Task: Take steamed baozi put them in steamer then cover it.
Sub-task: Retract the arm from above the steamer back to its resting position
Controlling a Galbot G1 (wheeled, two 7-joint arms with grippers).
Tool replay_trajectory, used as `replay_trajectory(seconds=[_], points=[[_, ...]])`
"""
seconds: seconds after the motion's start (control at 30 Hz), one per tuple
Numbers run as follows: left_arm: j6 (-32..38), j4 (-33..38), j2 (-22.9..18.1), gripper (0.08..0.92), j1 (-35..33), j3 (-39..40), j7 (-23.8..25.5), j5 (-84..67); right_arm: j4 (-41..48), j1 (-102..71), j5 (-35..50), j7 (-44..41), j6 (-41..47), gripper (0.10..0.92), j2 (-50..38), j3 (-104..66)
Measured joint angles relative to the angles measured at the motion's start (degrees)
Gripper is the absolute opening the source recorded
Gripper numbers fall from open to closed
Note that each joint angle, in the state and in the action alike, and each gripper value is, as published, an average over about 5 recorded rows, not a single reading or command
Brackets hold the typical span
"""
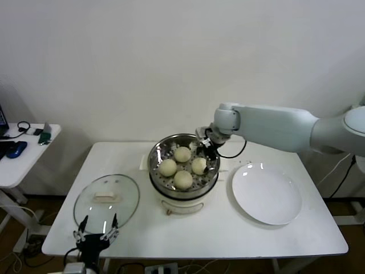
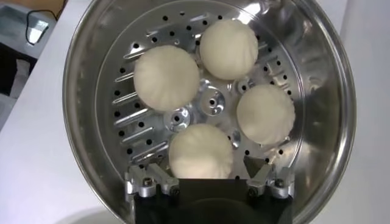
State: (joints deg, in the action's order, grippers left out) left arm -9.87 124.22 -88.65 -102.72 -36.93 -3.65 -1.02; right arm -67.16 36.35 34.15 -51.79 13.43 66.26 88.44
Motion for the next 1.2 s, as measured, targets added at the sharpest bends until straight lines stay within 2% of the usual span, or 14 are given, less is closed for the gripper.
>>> replay_trajectory(seconds=[0.33,0.57,0.93,1.2], points=[[-0.6,1.1,0.4,0.823,-0.1,0.1,0.4,-1.0,-2.1,5.1,9.9,-1.0,0.6,0.823,-7.1,-5.6],[0.1,1.3,1.0,0.823,1.0,0.4,0.9,-0.8,-6.7,-0.8,13.6,11.0,1.4,0.823,-16.4,-18.7],[1.7,-0.6,3.1,0.823,4.5,0.7,1.1,0.0,-17.1,-29.0,13.9,33.6,-1.3,0.823,-31.1,-49.8],[2.5,-1.8,4.9,0.823,6.9,0.6,0.8,0.7,-23.7,-58.8,11.8,41.1,-6.1,0.823,-35.2,-79.3]])
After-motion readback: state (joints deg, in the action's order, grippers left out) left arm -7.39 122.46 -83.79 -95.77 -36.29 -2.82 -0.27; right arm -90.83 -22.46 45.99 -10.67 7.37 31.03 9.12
